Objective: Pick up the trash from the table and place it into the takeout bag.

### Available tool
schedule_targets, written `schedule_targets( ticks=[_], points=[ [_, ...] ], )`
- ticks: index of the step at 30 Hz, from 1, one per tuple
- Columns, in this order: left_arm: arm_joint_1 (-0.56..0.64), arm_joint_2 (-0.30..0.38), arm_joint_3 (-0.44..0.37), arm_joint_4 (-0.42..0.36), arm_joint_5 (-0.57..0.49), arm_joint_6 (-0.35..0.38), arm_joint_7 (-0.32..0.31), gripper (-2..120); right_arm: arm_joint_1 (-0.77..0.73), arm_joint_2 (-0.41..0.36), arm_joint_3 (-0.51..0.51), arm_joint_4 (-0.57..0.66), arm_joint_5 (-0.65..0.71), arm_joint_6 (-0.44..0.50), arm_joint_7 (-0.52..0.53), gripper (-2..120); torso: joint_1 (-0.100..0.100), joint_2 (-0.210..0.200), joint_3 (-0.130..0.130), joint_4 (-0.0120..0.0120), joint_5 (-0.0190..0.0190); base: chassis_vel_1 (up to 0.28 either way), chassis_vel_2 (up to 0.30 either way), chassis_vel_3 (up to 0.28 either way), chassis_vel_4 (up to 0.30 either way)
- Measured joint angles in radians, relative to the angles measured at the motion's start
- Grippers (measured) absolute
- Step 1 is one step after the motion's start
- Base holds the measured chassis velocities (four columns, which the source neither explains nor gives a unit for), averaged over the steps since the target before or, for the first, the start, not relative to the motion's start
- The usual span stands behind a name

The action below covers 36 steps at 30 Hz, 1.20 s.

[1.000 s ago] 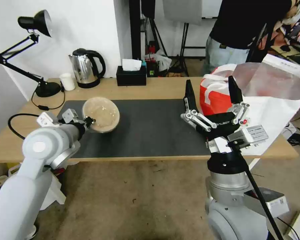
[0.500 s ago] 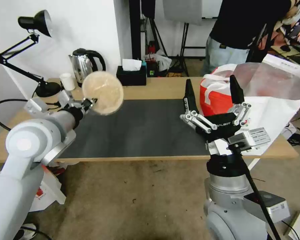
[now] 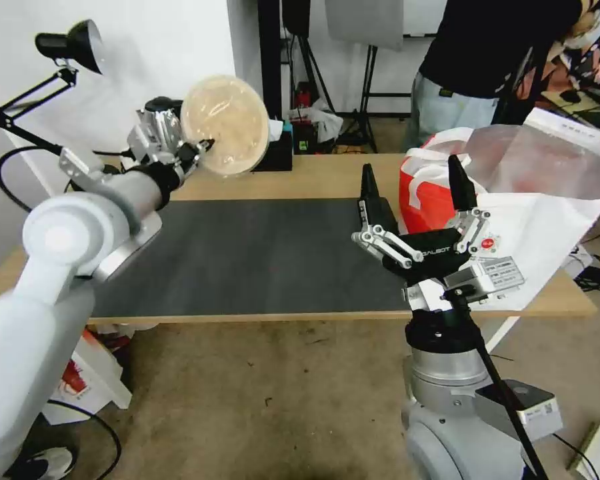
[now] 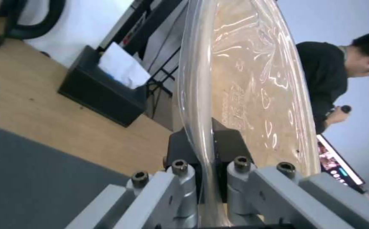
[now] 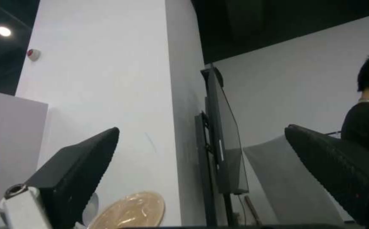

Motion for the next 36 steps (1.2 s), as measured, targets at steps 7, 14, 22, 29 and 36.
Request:
schedule_targets(
  ticks=[7,14,22,29,36],
  points=[
    [-0.024,0.002,0.019,0.018,-0.008,-0.006,0.020,2,-0.001,0.003,-0.005,-0.006,-0.006,0.006,0.000,100,0.000,0.000,0.000,0.0000,0.0000,0.000,0.000,0.000,0.000],
    [-0.122,-0.005,0.106,0.081,-0.006,-0.043,0.094,2,-0.001,0.009,-0.013,-0.012,-0.013,0.009,-0.002,100,0.000,0.000,0.000,0.0000,0.0000,0.000,0.000,0.000,0.000],
    [-0.186,-0.004,0.189,0.121,0.012,-0.080,0.217,2,-0.009,0.017,-0.022,-0.012,-0.029,0.018,-0.003,100,0.000,0.000,0.000,0.0000,0.0000,0.000,0.000,0.000,0.000],
    [-0.271,-0.019,0.280,0.163,0.012,-0.119,0.339,2,-0.021,0.027,-0.023,-0.005,-0.049,0.033,-0.007,100,0.000,0.000,0.000,0.0001,0.0000,0.000,0.000,0.000,0.000],
    [-0.375,-0.067,0.375,0.223,-0.003,-0.131,0.382,2,-0.034,0.039,-0.022,0.001,-0.068,0.055,-0.011,100,0.000,0.000,0.000,-0.0002,0.0001,0.000,0.000,0.000,0.000]
  ],
)
